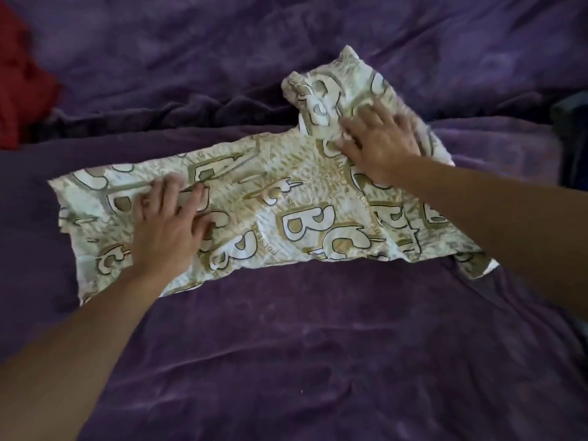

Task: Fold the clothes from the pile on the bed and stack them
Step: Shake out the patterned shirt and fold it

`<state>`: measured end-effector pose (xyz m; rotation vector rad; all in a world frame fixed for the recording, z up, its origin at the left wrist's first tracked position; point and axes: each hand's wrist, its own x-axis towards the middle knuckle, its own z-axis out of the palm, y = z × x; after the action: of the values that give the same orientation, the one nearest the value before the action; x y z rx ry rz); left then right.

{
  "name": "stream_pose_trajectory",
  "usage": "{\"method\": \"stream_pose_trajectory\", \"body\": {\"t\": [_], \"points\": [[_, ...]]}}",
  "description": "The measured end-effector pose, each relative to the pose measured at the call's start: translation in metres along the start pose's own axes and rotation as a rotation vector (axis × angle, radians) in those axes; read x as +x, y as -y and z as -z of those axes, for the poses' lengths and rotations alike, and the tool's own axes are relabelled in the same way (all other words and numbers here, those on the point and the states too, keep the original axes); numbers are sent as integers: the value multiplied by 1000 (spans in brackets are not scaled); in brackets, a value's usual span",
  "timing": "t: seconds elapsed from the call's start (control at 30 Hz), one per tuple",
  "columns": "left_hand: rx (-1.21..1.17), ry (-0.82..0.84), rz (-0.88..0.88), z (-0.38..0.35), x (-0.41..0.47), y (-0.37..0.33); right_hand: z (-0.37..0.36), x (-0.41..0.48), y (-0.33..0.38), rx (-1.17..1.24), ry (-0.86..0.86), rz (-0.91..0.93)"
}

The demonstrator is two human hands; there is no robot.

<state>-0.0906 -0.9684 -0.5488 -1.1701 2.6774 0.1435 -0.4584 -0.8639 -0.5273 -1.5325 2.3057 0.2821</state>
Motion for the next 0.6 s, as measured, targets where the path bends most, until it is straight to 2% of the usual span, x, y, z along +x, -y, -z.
{"method": "stream_pose_trajectory", "body": {"t": [0.07, 0.1, 0.2, 0.27, 0.33, 0.4, 0.47, 0.6], "points": [[46, 152, 50, -11, 1, 2, -12, -10, -15, 71, 164, -83], [55, 169, 63, -11, 5, 2, -12, -14, -23, 113, 152, -104], [10, 69, 57, 10, 17, -13, 3, -22, -43, 241, -129, -192], [-73, -46, 16, 29, 29, -34, 17, -15, -51, 382, -260, -331], [-160, -131, -82, 43, 42, -65, 31, 7, -54, 537, -233, -475], [-206, -114, -234, 49, 52, -102, 40, 33, -48, 752, -141, -560], [-249, -32, -363, 42, 59, -130, 39, 53, -40, 915, -64, -555], [-314, 127, -320, 18, 70, -132, 41, 80, -26, 1035, -79, -405]]}}
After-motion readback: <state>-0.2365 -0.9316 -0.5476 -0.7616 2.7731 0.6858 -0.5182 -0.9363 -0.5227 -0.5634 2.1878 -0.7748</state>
